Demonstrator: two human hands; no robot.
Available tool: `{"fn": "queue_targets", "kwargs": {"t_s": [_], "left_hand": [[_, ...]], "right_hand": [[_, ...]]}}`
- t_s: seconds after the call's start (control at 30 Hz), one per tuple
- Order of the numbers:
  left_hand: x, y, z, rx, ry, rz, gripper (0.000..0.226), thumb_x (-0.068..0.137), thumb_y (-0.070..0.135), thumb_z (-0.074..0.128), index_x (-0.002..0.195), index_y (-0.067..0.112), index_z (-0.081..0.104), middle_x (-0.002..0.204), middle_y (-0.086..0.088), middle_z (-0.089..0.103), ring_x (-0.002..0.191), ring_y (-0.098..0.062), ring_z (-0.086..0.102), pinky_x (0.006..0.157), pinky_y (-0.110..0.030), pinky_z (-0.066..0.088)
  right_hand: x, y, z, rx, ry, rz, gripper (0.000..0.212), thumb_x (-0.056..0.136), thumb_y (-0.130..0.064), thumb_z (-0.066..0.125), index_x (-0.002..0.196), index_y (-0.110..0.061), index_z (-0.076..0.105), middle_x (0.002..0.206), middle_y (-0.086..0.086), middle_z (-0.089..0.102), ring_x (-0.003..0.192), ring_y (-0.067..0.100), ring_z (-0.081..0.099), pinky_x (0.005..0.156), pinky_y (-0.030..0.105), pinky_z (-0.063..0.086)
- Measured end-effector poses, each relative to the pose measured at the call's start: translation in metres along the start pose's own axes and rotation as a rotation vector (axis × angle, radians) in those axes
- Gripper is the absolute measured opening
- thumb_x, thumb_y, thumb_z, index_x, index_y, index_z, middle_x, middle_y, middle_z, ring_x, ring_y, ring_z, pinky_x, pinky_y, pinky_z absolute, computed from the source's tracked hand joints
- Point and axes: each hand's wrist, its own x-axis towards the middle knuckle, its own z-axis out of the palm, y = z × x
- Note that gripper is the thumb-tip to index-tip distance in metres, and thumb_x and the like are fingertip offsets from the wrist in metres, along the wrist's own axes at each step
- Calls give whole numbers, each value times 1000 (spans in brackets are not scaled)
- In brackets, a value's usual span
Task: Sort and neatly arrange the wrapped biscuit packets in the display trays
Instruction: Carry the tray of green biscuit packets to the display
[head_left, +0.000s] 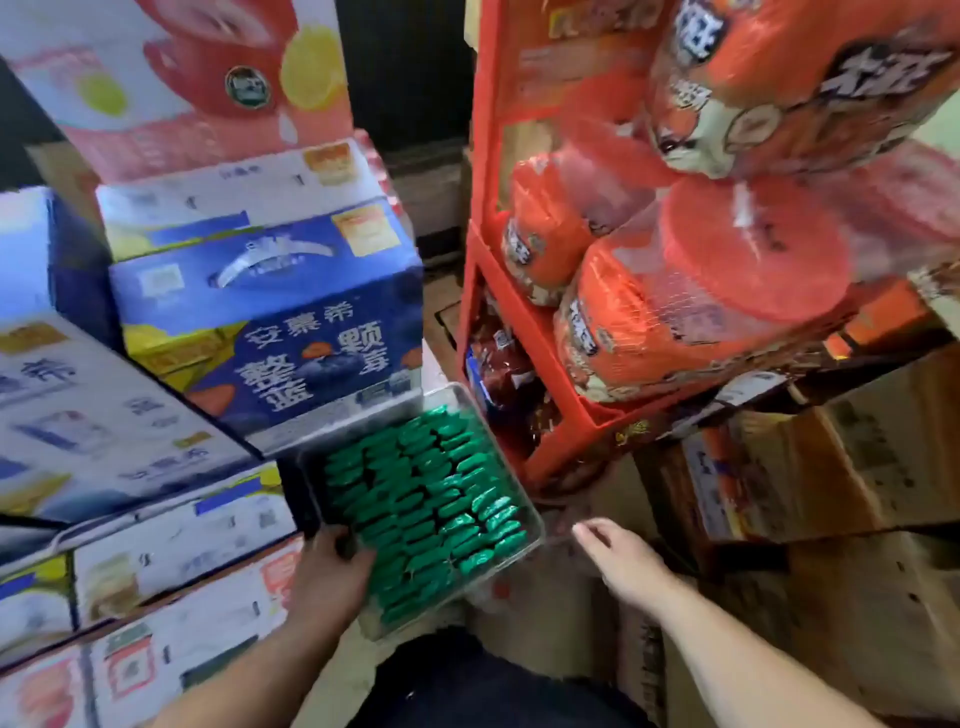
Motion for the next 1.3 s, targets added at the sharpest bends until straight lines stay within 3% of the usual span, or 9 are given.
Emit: {"fn": "queue_targets", "kwargs": {"t_s": [0.13, 0.3, 0.43, 0.5, 0.6, 0.83, 1.03, 1.2, 1.3], "left_hand": [[36, -28, 22, -241, 6, -147, 59, 64, 55, 62, 115, 27, 58, 105, 3, 71, 95, -25, 69, 85, -48, 57], [36, -1, 31, -282, 103, -314, 46, 92, 32, 63, 131, 9, 54, 122, -18, 65, 104, -33, 61, 83, -34, 43], [47, -6, 48, -399, 142, -445, 46, 104, 32, 49, 140, 3, 50, 135, -20, 56, 113, -34, 55, 70, -24, 31], [50, -16, 53, -491, 193, -487, 49, 104, 42, 47, 138, 7, 53, 125, -15, 59, 104, -32, 59, 72, -26, 44], [49, -18, 57, -502, 208, -477, 42, 100, 54, 45, 127, 25, 58, 121, -17, 61, 106, -35, 57, 94, -38, 47], [38, -11, 66, -381, 262, -430, 30, 107, 33, 39, 116, 18, 63, 99, -9, 68, 90, -33, 62, 79, -43, 53], [-13, 2, 63, -416, 276, -371, 21, 105, 18, 42, 103, 18, 63, 96, -9, 68, 86, -28, 60, 72, -36, 48], [-90, 0, 34, -505, 231, -255, 22, 105, 20, 45, 95, 23, 65, 103, -12, 71, 96, -26, 66, 88, -48, 53], [-136, 1, 15, -512, 286, -166, 26, 104, 17, 49, 91, 36, 62, 103, -2, 72, 99, -21, 69, 88, -49, 58]], "right_hand": [[63, -48, 17, 46, -34, -34, 55, 99, -53, 50, 141, -17, 53, 142, 5, 58, 131, 25, 52, 111, 36, 37], [122, -74, 51, 78, -143, -39, 74, 102, -50, 47, 156, -4, 26, 161, 14, 32, 148, 27, 32, 121, 36, 25], [160, -70, 65, 130, -172, -49, 62, 104, -51, 35, 151, -10, 40, 154, 7, 44, 143, 27, 40, 120, 41, 27], [179, -62, 74, 178, -175, -75, 52, 104, -48, 32, 138, -16, 55, 141, 4, 58, 132, 25, 52, 115, 43, 36], [190, -54, 82, 133, -151, -92, 46, 105, -45, 33, 126, -18, 63, 129, 4, 66, 118, 23, 59, 105, 36, 43], [167, -57, 75, 174, -23, -117, 41, 108, -27, 31, 112, -5, 66, 115, 17, 68, 103, 31, 58, 91, 38, 43], [108, -46, 42, 192, -23, -145, 39, 108, -27, 38, 136, -9, 58, 131, 7, 62, 120, 24, 55, 105, 36, 41], [47, -38, -4, 275, -87, -278, 26, 108, -23, 40, 111, -22, 66, 103, -14, 67, 106, 16, 62, 89, 31, 44], [21, -38, -22, 342, -120, -374, 33, 108, -25, 41, 133, -25, 62, 123, -17, 65, 119, 4, 58, 107, 31, 42]]}}
